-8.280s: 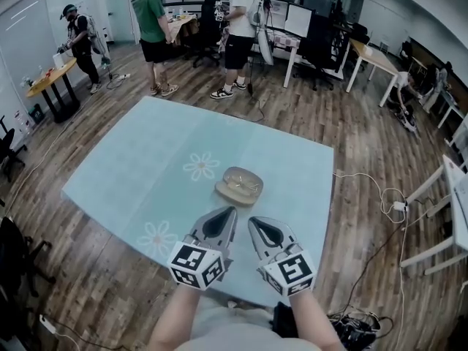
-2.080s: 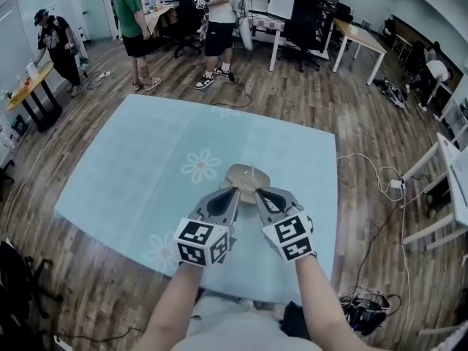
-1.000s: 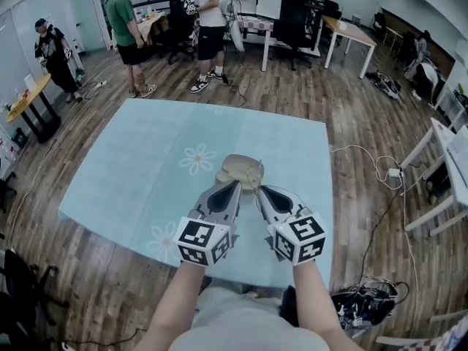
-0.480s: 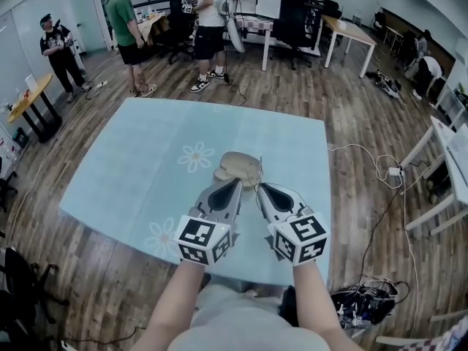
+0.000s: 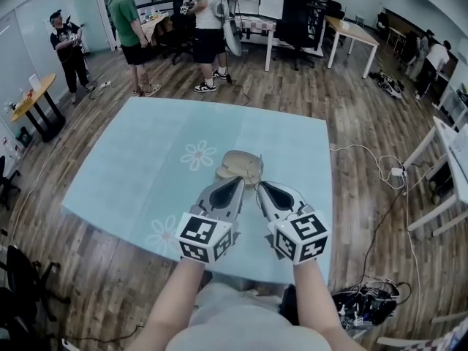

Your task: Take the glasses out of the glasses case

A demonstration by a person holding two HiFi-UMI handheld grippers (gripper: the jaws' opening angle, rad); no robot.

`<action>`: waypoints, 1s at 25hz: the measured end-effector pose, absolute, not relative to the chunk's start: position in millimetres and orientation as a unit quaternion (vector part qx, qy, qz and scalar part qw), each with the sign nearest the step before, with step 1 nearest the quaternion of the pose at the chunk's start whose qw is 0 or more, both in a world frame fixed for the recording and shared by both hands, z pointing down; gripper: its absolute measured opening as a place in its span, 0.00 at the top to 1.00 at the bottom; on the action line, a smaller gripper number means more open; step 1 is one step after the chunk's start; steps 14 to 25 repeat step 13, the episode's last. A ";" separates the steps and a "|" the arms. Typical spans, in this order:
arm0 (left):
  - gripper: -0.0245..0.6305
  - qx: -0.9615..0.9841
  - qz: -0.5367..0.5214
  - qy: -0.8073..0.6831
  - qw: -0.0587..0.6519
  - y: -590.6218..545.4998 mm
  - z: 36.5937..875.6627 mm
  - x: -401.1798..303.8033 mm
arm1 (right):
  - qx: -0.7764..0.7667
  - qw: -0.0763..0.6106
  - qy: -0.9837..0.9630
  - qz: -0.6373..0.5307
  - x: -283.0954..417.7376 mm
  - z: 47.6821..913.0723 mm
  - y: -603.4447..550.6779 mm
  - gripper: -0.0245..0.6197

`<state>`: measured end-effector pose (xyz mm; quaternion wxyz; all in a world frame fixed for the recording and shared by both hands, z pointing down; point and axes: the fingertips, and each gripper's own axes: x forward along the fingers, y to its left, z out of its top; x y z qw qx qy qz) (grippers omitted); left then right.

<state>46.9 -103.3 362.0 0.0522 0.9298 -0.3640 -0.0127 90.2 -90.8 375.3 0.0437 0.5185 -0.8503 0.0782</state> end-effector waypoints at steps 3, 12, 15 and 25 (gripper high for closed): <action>0.95 0.930 -0.015 -0.364 0.053 -101.7 360.9 46.8 | 0.516 0.045 -0.852 0.078 89.3 374.9 -88.6 0.94; 0.95 0.931 -0.014 -0.361 0.048 -95.3 358.9 51.8 | 0.514 0.049 -0.853 0.074 89.5 373.5 -82.0 0.94; 0.95 0.931 -0.013 -0.361 0.046 -94.7 358.8 52.2 | 0.514 0.049 -0.853 0.074 89.3 373.6 -81.2 0.94; 0.95 0.931 -0.013 -0.361 0.046 -94.7 358.8 52.2 | 0.514 0.049 -0.853 0.074 89.3 373.6 -81.2 0.94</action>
